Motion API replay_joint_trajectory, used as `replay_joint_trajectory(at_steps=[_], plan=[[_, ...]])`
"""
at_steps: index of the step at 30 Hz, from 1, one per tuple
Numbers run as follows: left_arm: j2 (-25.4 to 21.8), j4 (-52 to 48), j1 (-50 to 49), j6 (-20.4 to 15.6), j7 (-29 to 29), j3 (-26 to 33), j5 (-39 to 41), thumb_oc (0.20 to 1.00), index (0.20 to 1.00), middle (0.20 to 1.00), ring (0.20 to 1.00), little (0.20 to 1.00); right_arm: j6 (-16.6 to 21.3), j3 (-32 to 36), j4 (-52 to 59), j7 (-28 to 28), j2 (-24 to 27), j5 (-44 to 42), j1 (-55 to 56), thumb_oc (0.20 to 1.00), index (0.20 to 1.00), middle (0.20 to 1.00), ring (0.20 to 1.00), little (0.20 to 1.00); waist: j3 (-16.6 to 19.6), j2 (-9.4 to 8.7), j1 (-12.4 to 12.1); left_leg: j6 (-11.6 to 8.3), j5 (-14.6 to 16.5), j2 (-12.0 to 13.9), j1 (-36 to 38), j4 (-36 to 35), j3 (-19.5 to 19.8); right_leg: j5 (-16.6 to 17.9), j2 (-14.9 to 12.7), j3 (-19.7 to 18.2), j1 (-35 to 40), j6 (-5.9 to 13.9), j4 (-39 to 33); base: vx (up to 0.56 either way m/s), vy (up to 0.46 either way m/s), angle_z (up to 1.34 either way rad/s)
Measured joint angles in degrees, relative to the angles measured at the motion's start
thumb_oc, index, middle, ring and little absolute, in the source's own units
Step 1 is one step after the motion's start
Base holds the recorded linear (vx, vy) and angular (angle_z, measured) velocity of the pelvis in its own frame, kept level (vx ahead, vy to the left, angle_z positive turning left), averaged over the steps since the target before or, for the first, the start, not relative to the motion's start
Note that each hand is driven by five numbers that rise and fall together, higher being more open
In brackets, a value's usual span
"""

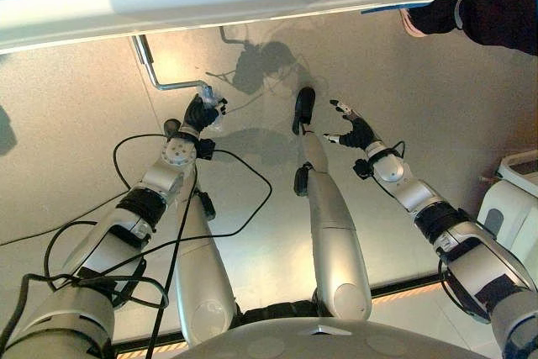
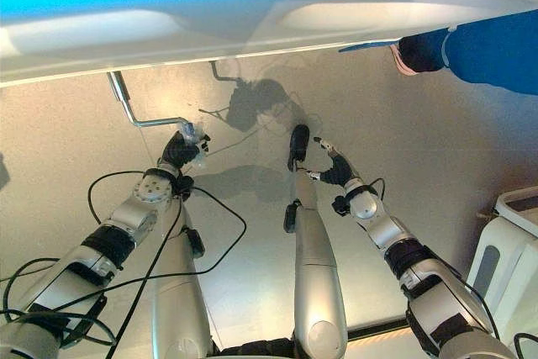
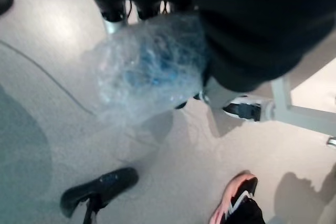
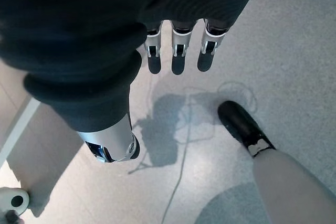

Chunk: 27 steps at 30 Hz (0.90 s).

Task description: Raise the hospital bed

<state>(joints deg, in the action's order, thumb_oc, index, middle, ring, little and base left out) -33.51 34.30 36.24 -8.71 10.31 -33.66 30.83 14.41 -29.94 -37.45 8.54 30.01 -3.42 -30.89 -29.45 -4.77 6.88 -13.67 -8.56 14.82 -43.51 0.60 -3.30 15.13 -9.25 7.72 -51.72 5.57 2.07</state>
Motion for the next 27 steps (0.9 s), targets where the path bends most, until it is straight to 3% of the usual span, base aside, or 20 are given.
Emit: replay_joint_trajectory(at_steps=[8, 16, 21, 27], plan=[[-7.8, -13.0, -3.8, -0.1, -4.0, -2.3, 6.9, 0.200, 0.200, 0.200, 0.200, 0.200, -0.2, 1.3, 0.1, -0.5, 0.4, 0.8, 2.1, 1.000, 1.000, 1.000, 1.000, 1.000, 0.0, 0.06, -1.1, -0.02, -0.5, -0.2, -0.1, -0.2, -0.8, 0.0, -0.1, -0.9, -1.3, -0.05, 0.9, -0.01, -0.004, -0.01], [-15.5, -24.9, -10.1, -0.3, -8.2, -0.3, 11.2, 0.200, 0.200, 0.200, 0.200, 0.200, -0.2, 2.7, 0.2, -0.7, 0.6, 1.3, 4.5, 1.000, 1.000, 1.000, 1.000, 1.000, -0.2, 0.32, -2.2, -0.05, -0.7, -0.2, -0.3, -0.3, -0.7, 0.0, -0.2, -0.9, -1.6, -0.02, 1.4, 0.01, -0.002, 0.00], [-20.4, -29.9, -15.1, -0.8, -11.8, 2.9, 11.2, 0.200, 0.200, 0.200, 0.200, 0.200, -0.1, 4.5, 1.3, -1.8, 1.2, 1.3, 6.3, 1.000, 1.000, 1.000, 1.000, 1.000, -0.4, 0.67, -3.3, 0.02, -0.8, -0.2, 0.0, -0.7, -0.3, -0.3, -0.3, -0.7, -1.4, 0.02, 1.7, 0.01, 0.002, 0.01], [-24.4, -35.7, -26.0, -2.3, -13.7, 12.8, 11.2, 0.200, 0.200, 0.200, 0.200, 0.200, 0.3, 5.4, 3.6, -2.8, 2.5, 1.2, 8.6, 1.000, 1.000, 1.000, 1.000, 1.000, -0.7, 1.13, -4.2, 0.05, -0.9, -0.3, 0.0, -0.5, 0.1, -0.3, -0.4, -0.4, -1.2, 0.02, 1.7, 0.00, 0.002, 0.01]])
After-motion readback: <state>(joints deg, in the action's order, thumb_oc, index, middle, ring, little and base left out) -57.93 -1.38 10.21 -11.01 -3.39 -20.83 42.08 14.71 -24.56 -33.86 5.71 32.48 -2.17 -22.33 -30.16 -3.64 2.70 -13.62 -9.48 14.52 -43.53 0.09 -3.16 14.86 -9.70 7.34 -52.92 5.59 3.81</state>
